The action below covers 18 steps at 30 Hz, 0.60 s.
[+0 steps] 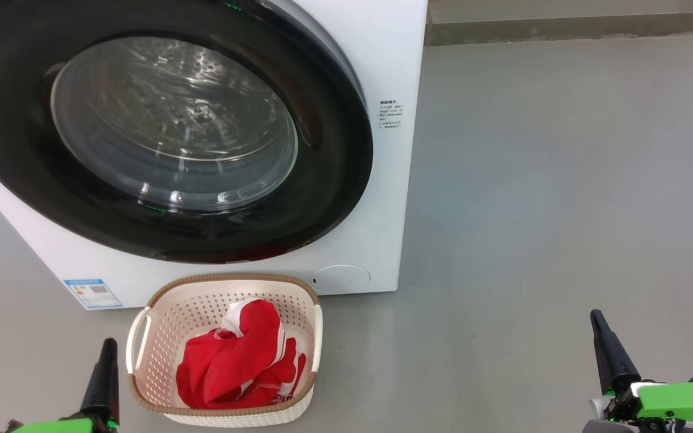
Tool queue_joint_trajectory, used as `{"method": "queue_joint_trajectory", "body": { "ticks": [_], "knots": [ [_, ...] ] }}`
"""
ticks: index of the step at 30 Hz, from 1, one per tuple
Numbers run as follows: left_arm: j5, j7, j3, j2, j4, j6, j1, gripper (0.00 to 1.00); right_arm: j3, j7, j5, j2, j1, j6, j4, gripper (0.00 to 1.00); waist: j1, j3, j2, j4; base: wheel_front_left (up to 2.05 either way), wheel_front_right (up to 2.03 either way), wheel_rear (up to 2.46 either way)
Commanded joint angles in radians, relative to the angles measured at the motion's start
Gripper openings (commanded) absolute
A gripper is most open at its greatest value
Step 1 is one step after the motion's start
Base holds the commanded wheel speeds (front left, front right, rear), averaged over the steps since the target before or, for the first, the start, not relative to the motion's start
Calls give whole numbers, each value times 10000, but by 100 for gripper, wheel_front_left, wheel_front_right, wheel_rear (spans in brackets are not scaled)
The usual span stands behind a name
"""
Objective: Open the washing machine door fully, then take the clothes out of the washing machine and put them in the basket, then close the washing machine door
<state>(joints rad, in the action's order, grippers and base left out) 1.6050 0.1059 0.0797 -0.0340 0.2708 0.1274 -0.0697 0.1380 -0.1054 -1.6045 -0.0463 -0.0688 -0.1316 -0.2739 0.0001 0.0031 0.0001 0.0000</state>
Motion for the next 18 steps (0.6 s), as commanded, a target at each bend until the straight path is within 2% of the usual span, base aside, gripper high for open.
{"method": "queue_joint_trajectory", "body": {
  "ticks": [1,18],
  "knots": [
    [35,74,342,-162,-260,33,-383,0,-240,-80,-40,-39,-391,9,292,0,0,0,-1,0,0,0,0],
    [35,73,342,-162,-260,33,-383,0,-241,-79,-41,-39,-391,9,292,0,0,0,-1,0,0,0,0]
  ]
}}
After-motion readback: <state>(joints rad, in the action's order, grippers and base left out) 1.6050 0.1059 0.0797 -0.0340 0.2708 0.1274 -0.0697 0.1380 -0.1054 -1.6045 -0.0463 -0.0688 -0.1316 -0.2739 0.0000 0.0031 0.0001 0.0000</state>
